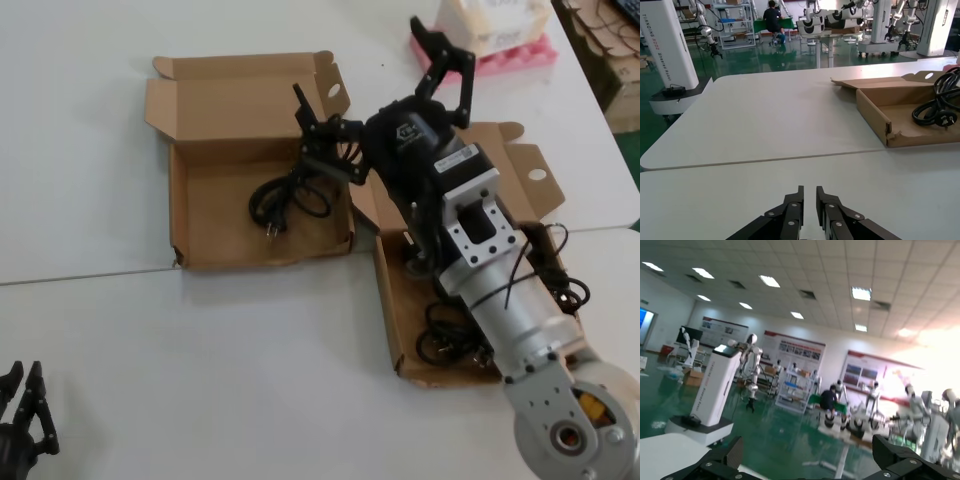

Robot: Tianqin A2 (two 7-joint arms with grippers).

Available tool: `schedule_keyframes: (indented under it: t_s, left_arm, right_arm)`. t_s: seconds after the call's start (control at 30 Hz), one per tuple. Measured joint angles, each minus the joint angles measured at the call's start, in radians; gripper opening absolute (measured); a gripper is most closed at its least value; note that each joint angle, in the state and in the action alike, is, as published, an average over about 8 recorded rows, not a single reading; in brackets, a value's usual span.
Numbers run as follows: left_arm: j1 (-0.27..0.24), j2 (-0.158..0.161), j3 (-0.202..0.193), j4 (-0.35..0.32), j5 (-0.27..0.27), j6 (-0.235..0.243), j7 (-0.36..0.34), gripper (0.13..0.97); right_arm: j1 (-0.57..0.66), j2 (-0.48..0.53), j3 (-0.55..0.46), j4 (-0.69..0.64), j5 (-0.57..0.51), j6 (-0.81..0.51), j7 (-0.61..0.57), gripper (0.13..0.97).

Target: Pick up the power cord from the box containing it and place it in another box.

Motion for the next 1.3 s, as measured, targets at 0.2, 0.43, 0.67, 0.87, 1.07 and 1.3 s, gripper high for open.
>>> schedule_keyframes:
  t_s: [0.2, 0.43, 0.67, 0.87, 1.07, 1.3]
  left_arm:
    - [0.0, 0.0, 0.0, 0.0, 0.0, 0.0, 0.0, 0.22]
    - [0.0, 0.0, 0.0, 0.0, 0.0, 0.0, 0.0, 0.315]
    - [0.0, 0.0, 0.0, 0.0, 0.0, 0.0, 0.0, 0.446]
    - [0.0, 0.0, 0.0, 0.0, 0.0, 0.0, 0.0, 0.569]
    - [0.0, 0.0, 0.0, 0.0, 0.0, 0.0, 0.0, 0.701]
    - [0.0, 0.0, 0.0, 0.0, 0.0, 0.0, 0.0, 0.778]
  right_arm:
    - [-0.069, -0.02, 0.074, 0.009, 0.039, -0.045, 0.0, 0.903]
    - [-0.15, -0.043, 0.162, 0.02, 0.085, -0.098, 0.0, 0.951]
    - [-0.23, -0.066, 0.249, 0.03, 0.13, -0.151, 0.0, 0.966]
    - [-0.299, -0.086, 0.323, 0.039, 0.169, -0.197, 0.0, 0.966]
    - [-0.369, -0.106, 0.399, 0.048, 0.209, -0.243, 0.0, 0.966]
    - [-0.45, -0.129, 0.487, 0.059, 0.255, -0.295, 0.0, 0.966]
